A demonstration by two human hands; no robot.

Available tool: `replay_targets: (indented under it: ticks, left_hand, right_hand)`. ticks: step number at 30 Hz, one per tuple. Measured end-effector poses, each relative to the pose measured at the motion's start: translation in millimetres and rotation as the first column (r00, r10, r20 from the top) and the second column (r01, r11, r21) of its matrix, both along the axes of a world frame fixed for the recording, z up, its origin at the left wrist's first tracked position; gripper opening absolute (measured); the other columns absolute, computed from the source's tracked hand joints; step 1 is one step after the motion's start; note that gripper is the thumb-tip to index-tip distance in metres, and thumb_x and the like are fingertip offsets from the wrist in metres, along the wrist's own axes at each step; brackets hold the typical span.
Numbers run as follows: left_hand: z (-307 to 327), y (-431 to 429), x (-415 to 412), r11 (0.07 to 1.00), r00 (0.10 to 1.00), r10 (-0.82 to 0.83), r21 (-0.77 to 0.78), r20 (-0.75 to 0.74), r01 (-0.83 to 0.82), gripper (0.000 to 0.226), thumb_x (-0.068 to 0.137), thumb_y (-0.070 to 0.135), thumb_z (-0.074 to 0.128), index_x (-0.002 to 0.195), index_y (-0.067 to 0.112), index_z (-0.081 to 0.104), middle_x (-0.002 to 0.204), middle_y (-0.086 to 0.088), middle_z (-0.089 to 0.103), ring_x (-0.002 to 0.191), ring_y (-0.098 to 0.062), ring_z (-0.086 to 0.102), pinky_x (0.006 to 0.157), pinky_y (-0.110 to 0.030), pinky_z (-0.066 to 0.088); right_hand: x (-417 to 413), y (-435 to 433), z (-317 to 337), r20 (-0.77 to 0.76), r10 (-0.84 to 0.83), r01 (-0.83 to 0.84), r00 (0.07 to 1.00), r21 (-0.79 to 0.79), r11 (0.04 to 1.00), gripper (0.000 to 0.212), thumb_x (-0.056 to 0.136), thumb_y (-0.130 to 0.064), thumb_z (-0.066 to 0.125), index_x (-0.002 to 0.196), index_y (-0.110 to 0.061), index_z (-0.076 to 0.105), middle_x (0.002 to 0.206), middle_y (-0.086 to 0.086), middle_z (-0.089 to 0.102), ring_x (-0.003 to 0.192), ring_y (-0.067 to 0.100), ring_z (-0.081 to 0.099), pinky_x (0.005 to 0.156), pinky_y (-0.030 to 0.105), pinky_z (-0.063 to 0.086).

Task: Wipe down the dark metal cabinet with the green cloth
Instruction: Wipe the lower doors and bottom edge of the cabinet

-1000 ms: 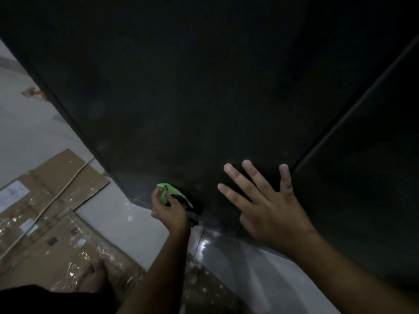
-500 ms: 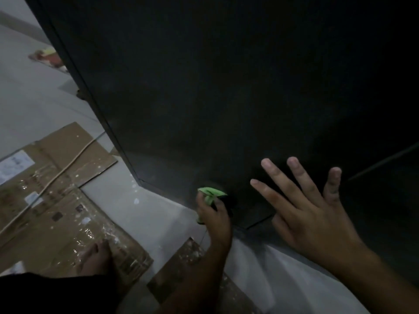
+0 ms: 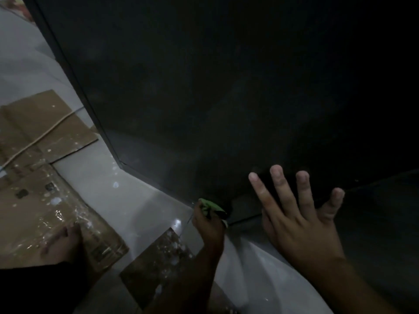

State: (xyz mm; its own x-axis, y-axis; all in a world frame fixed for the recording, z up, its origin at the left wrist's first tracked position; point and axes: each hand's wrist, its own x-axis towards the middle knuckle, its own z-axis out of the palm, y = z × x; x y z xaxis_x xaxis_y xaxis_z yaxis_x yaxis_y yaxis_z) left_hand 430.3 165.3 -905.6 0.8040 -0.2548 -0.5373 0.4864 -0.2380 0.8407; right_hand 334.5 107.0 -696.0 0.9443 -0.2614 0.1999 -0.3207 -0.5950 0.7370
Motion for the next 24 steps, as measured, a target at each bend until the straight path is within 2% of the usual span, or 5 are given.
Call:
replay_targets:
  ticks: [4, 12, 16, 20, 24]
  left_hand:
    - [-27, 10, 55, 0.998, 0.994, 0.057, 0.045, -0.096, -0.053, 0.039, 0.096, 0.002, 0.045, 0.129, 0.022, 0.046, 0.112, -0.006, 0.061, 0.101, -0.028, 0.061, 0.085, -0.042, 0.055]
    - [-33, 6, 71, 0.989, 0.974, 0.098, 0.127, -0.205, -0.072, 0.035, 0.101, 0.015, 0.036, 0.135, 0.019, 0.037, 0.113, -0.010, 0.059, 0.096, -0.028, 0.056, 0.091, -0.042, 0.050]
    - [-31, 5, 33, 0.997, 0.949, 0.010, 0.078, -0.314, 0.015, 0.027, 0.099, 0.007, 0.036, 0.122, 0.021, 0.040, 0.092, -0.013, 0.064, 0.065, -0.016, 0.064, 0.059, -0.029, 0.057]
    - [-52, 6, 1, 0.978, 0.924, -0.202, -0.009, -0.324, 0.210, 0.023, 0.090, 0.018, 0.050, 0.105, 0.034, 0.058, 0.099, 0.001, 0.068, 0.095, -0.023, 0.068, 0.081, -0.042, 0.057]
    - [-46, 4, 11, 0.999, 0.957, -0.007, 0.028, -0.290, 0.016, 0.020, 0.093, 0.004, 0.052, 0.102, 0.017, 0.063, 0.099, -0.001, 0.067, 0.092, -0.019, 0.064, 0.075, -0.026, 0.052]
  right_hand:
    - [3, 2, -14, -0.144, 0.057, -0.047, 0.988, 0.066, 0.997, 0.081, 0.086, -0.040, 0.046, 0.159, -0.018, 0.019, 0.168, 0.006, 0.000, 0.155, 0.025, -0.005, 0.117, 0.059, -0.018]
    - [3, 1, -28, -0.206, 0.045, -0.031, 0.977, 0.071, 0.997, 0.077, 0.085, -0.033, 0.046, 0.158, -0.025, 0.026, 0.168, 0.001, 0.009, 0.155, 0.021, 0.002, 0.118, 0.057, -0.017]
    - [5, 0, -30, -0.190, 0.059, -0.041, 0.980, 0.095, 0.995, 0.071, 0.086, -0.031, 0.043, 0.156, -0.025, 0.032, 0.168, 0.001, 0.010, 0.155, 0.022, 0.002, 0.118, 0.057, -0.017]
    - [7, 1, -28, -0.162, 0.065, -0.041, 0.985, 0.144, 0.989, 0.064, 0.089, -0.030, 0.034, 0.153, -0.024, 0.039, 0.168, 0.002, 0.009, 0.155, 0.022, 0.001, 0.118, 0.056, -0.018]
    - [7, 0, -27, -0.152, 0.076, -0.051, 0.986, 0.162, 0.985, 0.063, 0.090, -0.031, 0.033, 0.151, -0.023, 0.042, 0.168, 0.003, 0.007, 0.155, 0.022, 0.001, 0.118, 0.055, -0.018]
